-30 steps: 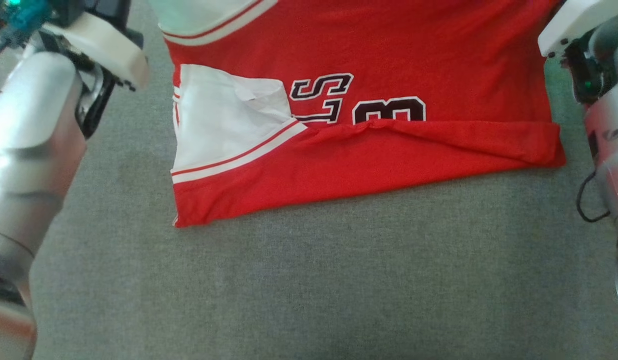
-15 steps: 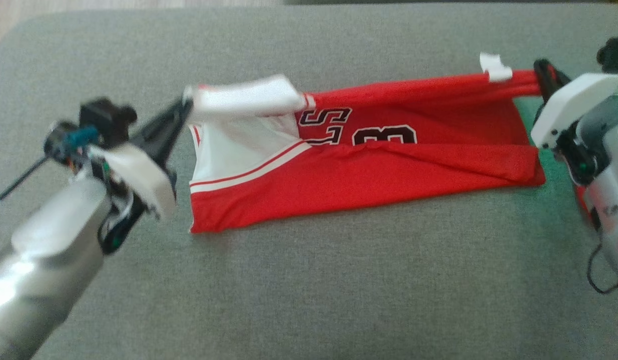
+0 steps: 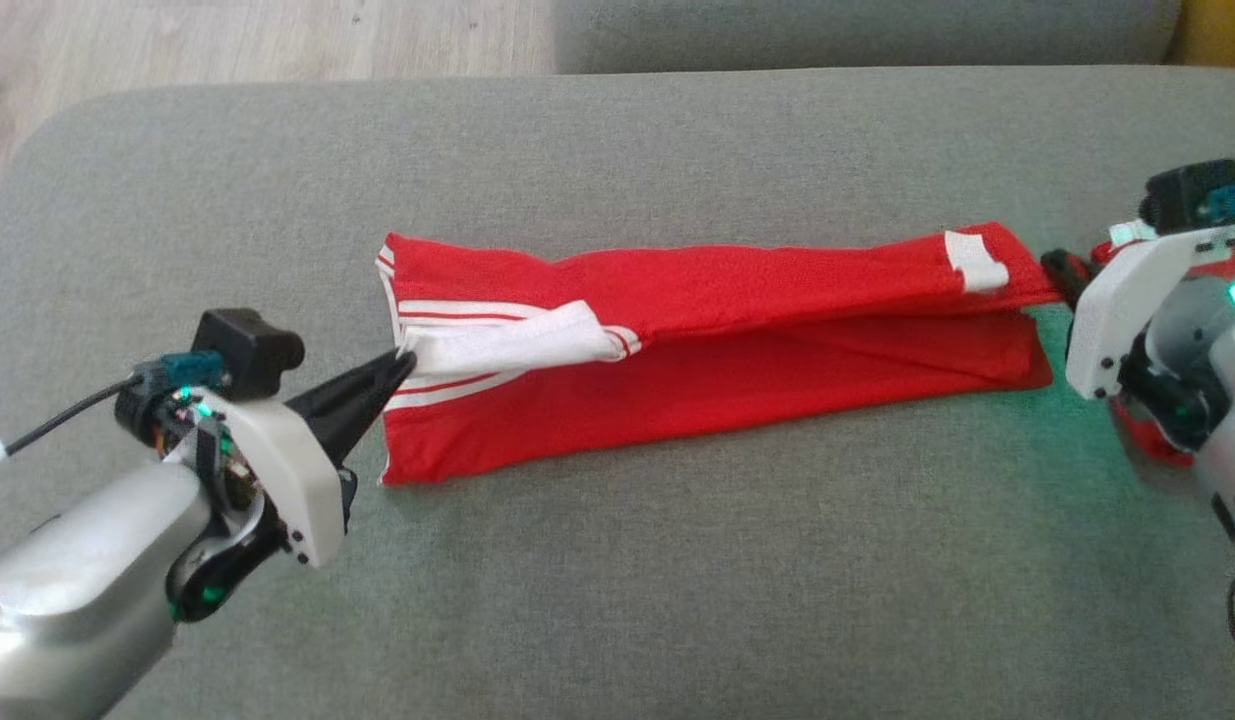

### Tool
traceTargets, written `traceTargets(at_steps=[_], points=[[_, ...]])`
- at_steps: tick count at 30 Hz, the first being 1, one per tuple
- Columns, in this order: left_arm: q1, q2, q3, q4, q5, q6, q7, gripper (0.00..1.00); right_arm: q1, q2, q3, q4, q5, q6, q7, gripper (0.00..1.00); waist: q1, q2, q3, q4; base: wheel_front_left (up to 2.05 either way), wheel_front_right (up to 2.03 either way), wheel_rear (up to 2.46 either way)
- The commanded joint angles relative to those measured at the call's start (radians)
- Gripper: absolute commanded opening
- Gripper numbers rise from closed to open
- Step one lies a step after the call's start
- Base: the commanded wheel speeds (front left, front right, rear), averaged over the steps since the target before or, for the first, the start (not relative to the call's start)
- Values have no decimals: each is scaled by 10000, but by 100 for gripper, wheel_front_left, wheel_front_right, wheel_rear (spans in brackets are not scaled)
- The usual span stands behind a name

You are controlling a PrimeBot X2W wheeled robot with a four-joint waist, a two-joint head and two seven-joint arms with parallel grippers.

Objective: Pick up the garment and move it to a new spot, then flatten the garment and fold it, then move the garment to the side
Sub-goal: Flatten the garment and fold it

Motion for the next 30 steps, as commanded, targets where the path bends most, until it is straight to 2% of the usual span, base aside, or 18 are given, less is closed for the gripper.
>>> traceTargets(at_steps=[1,9,10,11,12,16,20,25,30], points=[[-232,553,337,-322,-110,78,163,0,160,-305,266,-381,153,-9,205,0,2,-1,-45,-36,0,0,0],[-52,624,0,-600,-363,158,1024,0,401,-694,1106,-884,459,-9,933,0,2,-1,22,-107,0,0,0],[-54,610,-19,-609,-357,198,1068,0,392,-730,1109,-841,488,-9,958,32,2,-1,42,-121,0,0,0],[-63,589,-27,-609,-307,249,1043,58,400,-714,1096,-756,549,-9,1051,100,2,-1,54,-136,0,0,0],[-55,548,-11,-594,-284,316,979,98,403,-679,1133,-768,587,-9,1088,100,2,-1,59,-150,0,0,0],[41,351,212,-533,-333,616,489,100,345,-523,833,-702,848,-9,690,100,2,-1,6,-227,0,0,0],[93,61,905,-293,-319,1332,-846,100,179,-237,115,-684,1239,-9,-197,100,2,-1,-202,-330,0,0,0],[226,-346,1822,22,-263,2222,-2712,100,47,415,-909,-1089,1475,-9,-2240,100,2,-1,-584,-483,0,0,0],[665,-767,3087,-44,189,3101,-3350,100,251,1240,-1564,-1526,946,-9,-4277,100,2,-1,-947,-630,0,0,0]])
